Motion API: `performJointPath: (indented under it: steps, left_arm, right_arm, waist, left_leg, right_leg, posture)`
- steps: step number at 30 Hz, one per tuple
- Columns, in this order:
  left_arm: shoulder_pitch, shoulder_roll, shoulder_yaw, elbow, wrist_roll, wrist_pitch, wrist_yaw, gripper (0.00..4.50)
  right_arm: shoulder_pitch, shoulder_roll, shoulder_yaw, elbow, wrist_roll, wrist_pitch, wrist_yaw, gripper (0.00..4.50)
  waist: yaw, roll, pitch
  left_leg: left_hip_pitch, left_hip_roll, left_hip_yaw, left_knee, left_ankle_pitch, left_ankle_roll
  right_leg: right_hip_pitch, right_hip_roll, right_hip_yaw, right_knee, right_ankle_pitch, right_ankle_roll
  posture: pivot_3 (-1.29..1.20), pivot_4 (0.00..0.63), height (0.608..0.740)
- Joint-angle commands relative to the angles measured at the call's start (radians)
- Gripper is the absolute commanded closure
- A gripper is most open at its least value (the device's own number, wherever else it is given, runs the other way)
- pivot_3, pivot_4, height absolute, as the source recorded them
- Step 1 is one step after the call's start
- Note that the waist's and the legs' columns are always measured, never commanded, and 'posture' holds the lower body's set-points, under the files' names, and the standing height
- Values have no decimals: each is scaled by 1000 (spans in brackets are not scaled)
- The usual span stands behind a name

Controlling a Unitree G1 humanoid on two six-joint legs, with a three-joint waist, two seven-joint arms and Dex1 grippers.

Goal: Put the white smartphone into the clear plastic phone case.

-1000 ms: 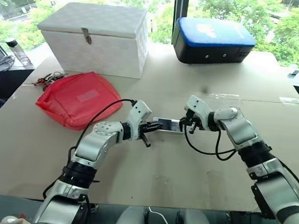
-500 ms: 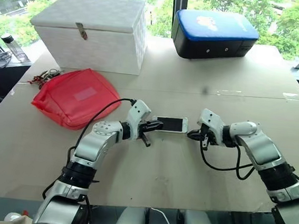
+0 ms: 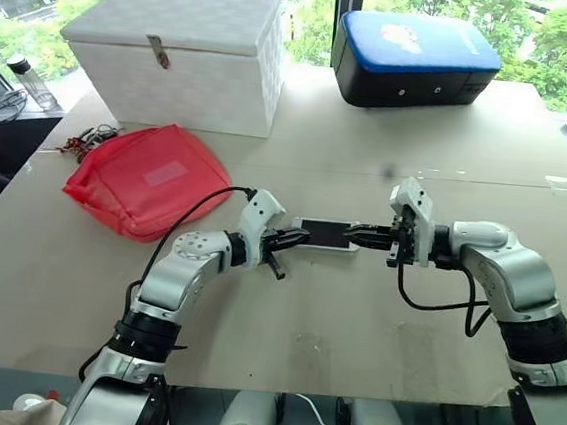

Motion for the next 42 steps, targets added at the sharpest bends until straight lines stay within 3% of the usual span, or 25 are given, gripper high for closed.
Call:
performJointPath:
  steps: [1, 10, 20, 30, 35, 42]
  left_arm:
    - [6, 7, -4, 3, 3, 14, 1, 4471]
    - [10, 6, -4, -7, 2, 19, 6, 4471]
    - [11, 1, -6, -7, 1, 20, 10, 4471]
    - [8, -1, -10, -6, 2, 18, 9, 4471]
    - [10, -7, -9, -12, -1, 8, 9, 4471]
    - [63, -58, 79, -96, -63, -110, 31, 4471]
  right_arm:
    - [-19, -13, 70, 45, -69, -52, -8, 4500]
    - [-70, -58, 208, 182, -177, -83, 54, 4500]
    - [-133, -37, 365, 411, -265, -53, 142, 4500]
    - [-66, -48, 398, 467, -337, -96, 149, 4500]
    - [-25, -8, 294, 426, -299, -194, 73, 4500]
    - [189, 54, -50, 83, -130, -440, -81, 4500]
  waist:
    - [0, 0, 2]
    - [-2, 1, 3]
    - [-2, -3, -4]
    - [5, -8, -19]
    - [10, -9, -29]
    - [17, 1, -13]
  left_leg:
    - [0, 0, 0, 0, 0, 0]
    - [1, 0, 0, 0, 0, 0]
    - [6, 0, 0, 0, 0, 0]
    - [22, 0, -4, -8, -3, 4]
    - [23, 0, -5, -12, -2, 4]
    - [15, 0, -3, -13, 0, 0]
  right_leg:
    - [0, 0, 0, 0, 0, 0]
    - [1, 0, 0, 0, 0, 0]
    - [5, 0, 0, 0, 0, 0]
    - [23, -1, -4, -12, 0, 0]
    - [24, -1, -4, -14, 0, 0]
    - [17, -1, -2, -13, 0, 0]
  posture:
    - [0, 150, 740]
    - [0, 150, 740]
    - [0, 150, 740]
    - [0, 150, 740]
    - [0, 150, 740]
    - [0, 150, 740]
